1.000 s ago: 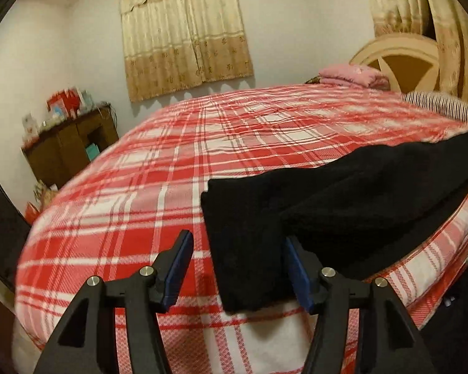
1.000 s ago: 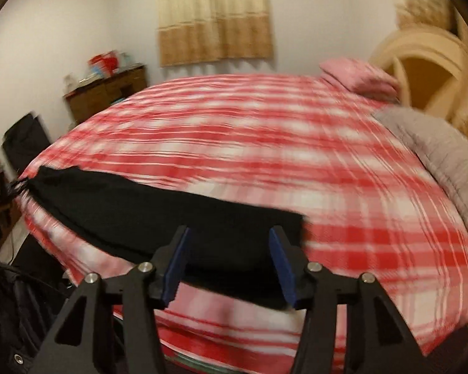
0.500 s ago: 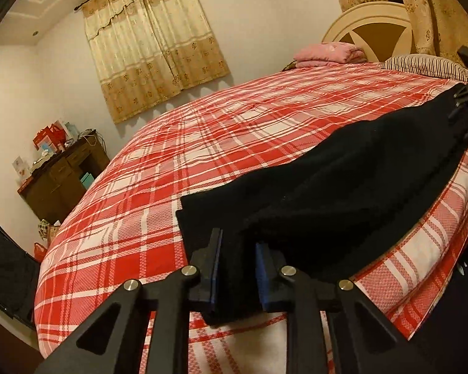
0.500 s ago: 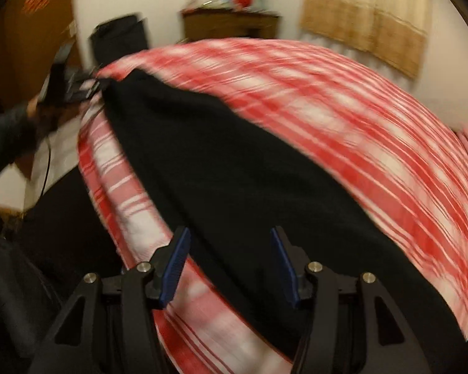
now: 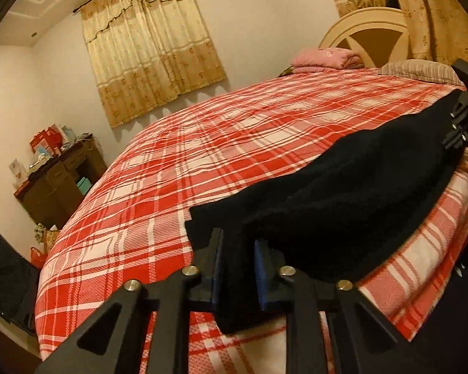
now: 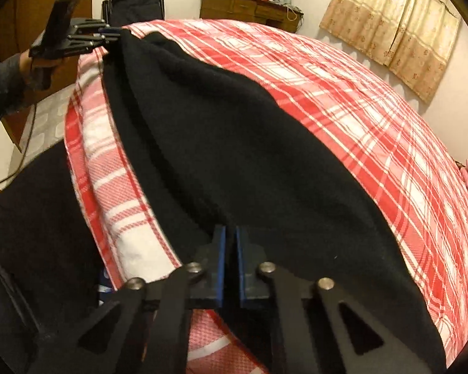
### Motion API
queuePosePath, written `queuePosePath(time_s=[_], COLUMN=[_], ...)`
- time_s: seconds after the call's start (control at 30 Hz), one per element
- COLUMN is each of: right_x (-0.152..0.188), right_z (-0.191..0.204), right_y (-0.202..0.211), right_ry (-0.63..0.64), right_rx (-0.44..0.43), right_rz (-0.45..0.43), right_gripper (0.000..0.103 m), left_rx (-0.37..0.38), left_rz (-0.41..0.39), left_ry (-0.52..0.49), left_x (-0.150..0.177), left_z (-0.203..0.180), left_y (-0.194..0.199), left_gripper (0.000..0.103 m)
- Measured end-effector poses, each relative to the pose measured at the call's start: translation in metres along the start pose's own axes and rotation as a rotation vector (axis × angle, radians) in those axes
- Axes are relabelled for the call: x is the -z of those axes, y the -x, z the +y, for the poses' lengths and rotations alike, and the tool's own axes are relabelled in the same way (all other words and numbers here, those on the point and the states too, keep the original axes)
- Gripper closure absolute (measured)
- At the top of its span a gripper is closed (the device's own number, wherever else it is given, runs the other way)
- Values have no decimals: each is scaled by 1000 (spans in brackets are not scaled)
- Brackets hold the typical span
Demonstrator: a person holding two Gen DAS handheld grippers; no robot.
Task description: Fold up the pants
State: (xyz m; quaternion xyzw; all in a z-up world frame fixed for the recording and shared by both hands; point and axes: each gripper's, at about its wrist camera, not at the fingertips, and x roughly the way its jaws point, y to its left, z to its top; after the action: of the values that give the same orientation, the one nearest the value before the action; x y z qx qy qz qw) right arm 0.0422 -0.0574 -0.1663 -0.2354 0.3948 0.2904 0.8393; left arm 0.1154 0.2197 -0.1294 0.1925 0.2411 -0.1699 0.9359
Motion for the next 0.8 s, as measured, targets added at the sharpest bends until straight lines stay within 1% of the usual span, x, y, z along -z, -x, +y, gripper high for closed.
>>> queuePosePath(time_s=[0.17,0.27,0.37,0.43,0.47,0.57,0.63,0.67,0.7,0.73,0.77,0.8], right_x=[-4,1,13,16,17,19,18,18,18,18,18,18], right_z=[4,9,17,18,20,23,21,19,17,16,15,13], right_y=[23,15,-6,-10,-10,-10,-11,-11,-10,-7,-4,2], right_ry=[-2,1,11,1,-1,26,17,11,10,11,11,10], right_rx=[-30,-51,-69,-91,-109,-98,-112,-125,-134,-138,-135,-141], right_rz=[-36,-4,57,65,67,72,75,78,79,73,65,53], right_gripper=[95,95,97,97,97,97,97,97,96,93,82,62], left_rx=[2,9,5,5,-13,-21,-29,-34,-46,-68,-89,-102], left_rz=[17,22,23,21,22,41,50,55,61,67,69,74], left_ry=[1,9,9,5,-13,-42,-54,-57,-65,-78,-88,-92], left_x=[11,21,24,25,26,28,29,28,29,30,33,37], left_z=[-3,-5,-8,-8,-10,-15,-17,-18,-17,-17,-16,-14], left_y=[3,2,3,5,5,4,4,6,9,14,20,25], left_gripper=[93,93,93,93,89,89,88,85,73,59,54,46])
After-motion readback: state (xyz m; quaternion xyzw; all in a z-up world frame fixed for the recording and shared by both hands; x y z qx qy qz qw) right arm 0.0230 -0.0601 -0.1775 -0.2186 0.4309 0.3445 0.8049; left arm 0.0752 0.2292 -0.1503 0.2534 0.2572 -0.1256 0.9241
